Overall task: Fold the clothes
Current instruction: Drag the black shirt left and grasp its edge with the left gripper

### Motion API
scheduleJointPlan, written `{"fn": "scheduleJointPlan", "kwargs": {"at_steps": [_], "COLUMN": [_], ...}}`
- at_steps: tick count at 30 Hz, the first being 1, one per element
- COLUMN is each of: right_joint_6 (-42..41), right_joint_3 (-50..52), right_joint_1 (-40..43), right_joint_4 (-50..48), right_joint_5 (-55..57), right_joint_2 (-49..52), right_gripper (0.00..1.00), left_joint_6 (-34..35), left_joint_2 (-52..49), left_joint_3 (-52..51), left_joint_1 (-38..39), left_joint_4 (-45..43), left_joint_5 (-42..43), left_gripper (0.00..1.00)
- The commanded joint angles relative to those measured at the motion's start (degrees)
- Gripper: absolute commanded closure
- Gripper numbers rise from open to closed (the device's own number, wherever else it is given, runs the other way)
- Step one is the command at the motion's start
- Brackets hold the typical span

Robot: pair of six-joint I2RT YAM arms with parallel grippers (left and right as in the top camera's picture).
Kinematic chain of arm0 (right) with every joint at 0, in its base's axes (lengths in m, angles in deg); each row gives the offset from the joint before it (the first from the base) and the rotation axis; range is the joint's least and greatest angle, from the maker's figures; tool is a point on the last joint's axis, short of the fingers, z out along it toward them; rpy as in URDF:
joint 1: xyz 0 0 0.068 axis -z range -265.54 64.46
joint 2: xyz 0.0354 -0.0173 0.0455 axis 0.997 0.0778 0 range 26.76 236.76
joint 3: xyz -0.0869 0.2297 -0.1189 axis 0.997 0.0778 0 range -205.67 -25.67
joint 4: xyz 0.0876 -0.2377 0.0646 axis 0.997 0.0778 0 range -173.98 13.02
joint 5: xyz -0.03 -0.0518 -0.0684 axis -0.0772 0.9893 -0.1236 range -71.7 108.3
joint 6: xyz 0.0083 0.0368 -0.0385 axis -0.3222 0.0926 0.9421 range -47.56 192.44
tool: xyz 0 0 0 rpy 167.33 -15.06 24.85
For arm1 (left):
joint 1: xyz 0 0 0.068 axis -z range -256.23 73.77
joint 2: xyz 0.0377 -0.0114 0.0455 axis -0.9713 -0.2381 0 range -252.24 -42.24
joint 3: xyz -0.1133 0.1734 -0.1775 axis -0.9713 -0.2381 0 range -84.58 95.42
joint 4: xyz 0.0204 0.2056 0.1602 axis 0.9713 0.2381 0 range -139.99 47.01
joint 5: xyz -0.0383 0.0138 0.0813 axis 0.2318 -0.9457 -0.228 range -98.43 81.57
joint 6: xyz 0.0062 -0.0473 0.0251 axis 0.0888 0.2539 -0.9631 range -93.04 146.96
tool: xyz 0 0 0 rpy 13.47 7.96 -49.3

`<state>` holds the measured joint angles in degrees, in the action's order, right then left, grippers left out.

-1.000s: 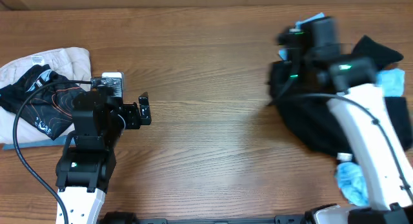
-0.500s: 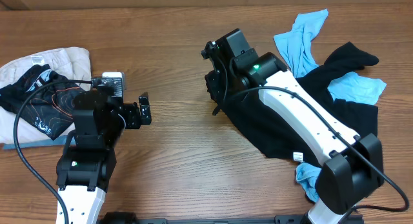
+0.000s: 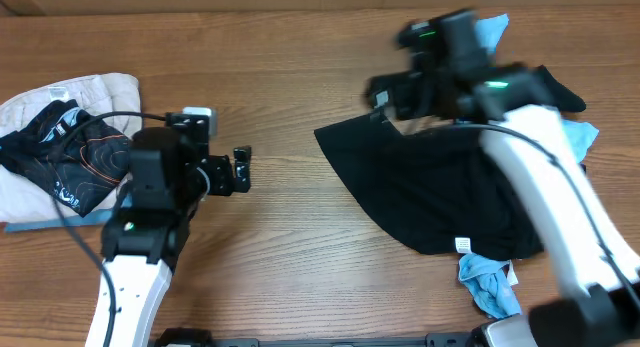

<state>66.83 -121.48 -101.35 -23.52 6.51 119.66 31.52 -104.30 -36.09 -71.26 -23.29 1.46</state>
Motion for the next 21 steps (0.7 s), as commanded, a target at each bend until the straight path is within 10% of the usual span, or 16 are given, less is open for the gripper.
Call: {"fn": "scheduleJointPlan", "kwargs": {"at_steps": [1,21], "right_joint_6": [-1.9,-1.7], "right_joint_3": [-1.7,-1.7], "right_joint_1": [5.9,17.5], "right_joint_4": [3.2,15.1], "right_joint_5": [0.1,0.6], "right_joint_2": [-4.6,-5.4], "right_gripper": [0.0,0.0], "left_joint_6": [0.9,36.9], "left_joint_2": [-3.8,-39.3], "left_joint_3": [1.6,1.7], "left_joint_1": [3.3,22.9], "left_joint_4": [-1.9,-32.0], "left_joint_5": [2.7,6.6], "left_gripper": [0.0,0.0]}}
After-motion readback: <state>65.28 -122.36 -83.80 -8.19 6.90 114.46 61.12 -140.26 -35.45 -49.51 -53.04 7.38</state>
